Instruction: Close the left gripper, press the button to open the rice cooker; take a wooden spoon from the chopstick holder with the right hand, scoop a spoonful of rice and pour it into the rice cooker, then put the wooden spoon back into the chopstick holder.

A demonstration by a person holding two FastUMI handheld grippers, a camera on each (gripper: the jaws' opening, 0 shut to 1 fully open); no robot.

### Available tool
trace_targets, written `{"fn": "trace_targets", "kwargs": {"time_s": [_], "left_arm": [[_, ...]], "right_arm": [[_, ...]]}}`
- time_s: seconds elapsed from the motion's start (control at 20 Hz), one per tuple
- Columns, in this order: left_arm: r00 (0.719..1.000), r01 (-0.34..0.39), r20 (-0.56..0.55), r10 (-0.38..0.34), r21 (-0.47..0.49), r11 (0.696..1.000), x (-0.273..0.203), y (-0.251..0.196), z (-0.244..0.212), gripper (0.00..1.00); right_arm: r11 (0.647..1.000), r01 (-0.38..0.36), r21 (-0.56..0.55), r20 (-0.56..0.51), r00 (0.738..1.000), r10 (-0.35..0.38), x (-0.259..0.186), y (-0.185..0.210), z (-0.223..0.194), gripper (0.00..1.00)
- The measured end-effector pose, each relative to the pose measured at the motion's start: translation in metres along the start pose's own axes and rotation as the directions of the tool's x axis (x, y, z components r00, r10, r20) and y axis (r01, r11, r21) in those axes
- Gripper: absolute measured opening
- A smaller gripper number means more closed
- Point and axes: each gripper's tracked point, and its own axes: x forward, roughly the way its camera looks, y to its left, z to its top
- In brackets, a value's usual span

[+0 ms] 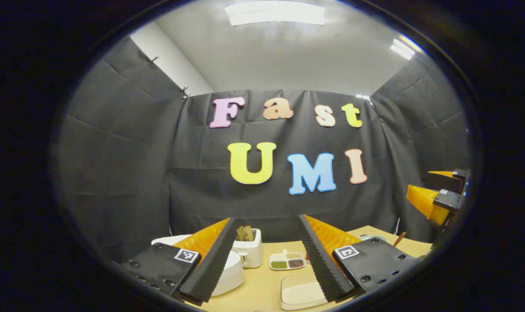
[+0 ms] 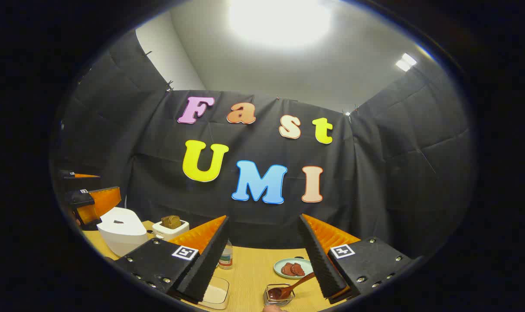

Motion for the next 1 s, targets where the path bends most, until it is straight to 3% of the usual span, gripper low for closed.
{"fn": "trace_targets", "kwargs": {"time_s": [0.05,0.1,0.15,0.3,0.35,0.4,1.0], "left_arm": [[1.000,-0.002,0.000,0.002,0.000,1.000,0.002,0.001,0.000,0.98],[1.000,-0.004,-0.001,0.004,-0.003,1.000,0.004,0.000,0.001,0.91],[1.000,-0.003,0.002,0.003,-0.006,1.000,0.005,-0.001,0.002,0.98],[1.000,-0.003,0.008,0.003,0.009,1.000,0.007,-0.003,0.002,0.98],[1.000,-0.004,0.011,0.004,0.018,1.000,0.007,-0.003,0.003,0.91],[1.000,-0.003,0.012,0.003,0.025,1.000,0.007,-0.003,0.004,0.98],[1.000,-0.015,0.010,0.015,0.034,0.999,0.009,0.000,0.007,0.98]], "right_arm": [[1.000,0.006,0.003,0.001,1.000,-0.006,0.001,-0.003,0.000,0.95],[1.000,0.014,0.008,0.000,1.000,-0.014,0.002,-0.006,-0.001,0.95],[1.000,0.020,0.017,-0.004,1.000,-0.020,0.002,-0.008,-0.003,0.95],[0.999,0.036,0.035,-0.020,0.999,-0.035,0.002,-0.015,-0.009,0.95],[0.998,0.044,0.035,-0.022,0.999,-0.044,0.003,-0.019,-0.009,0.95],[0.998,0.050,0.038,-0.027,0.998,-0.049,0.003,-0.022,-0.010,0.95],[0.996,0.072,0.054,-0.037,0.997,-0.070,0.010,-0.037,-0.014,0.95]]}}
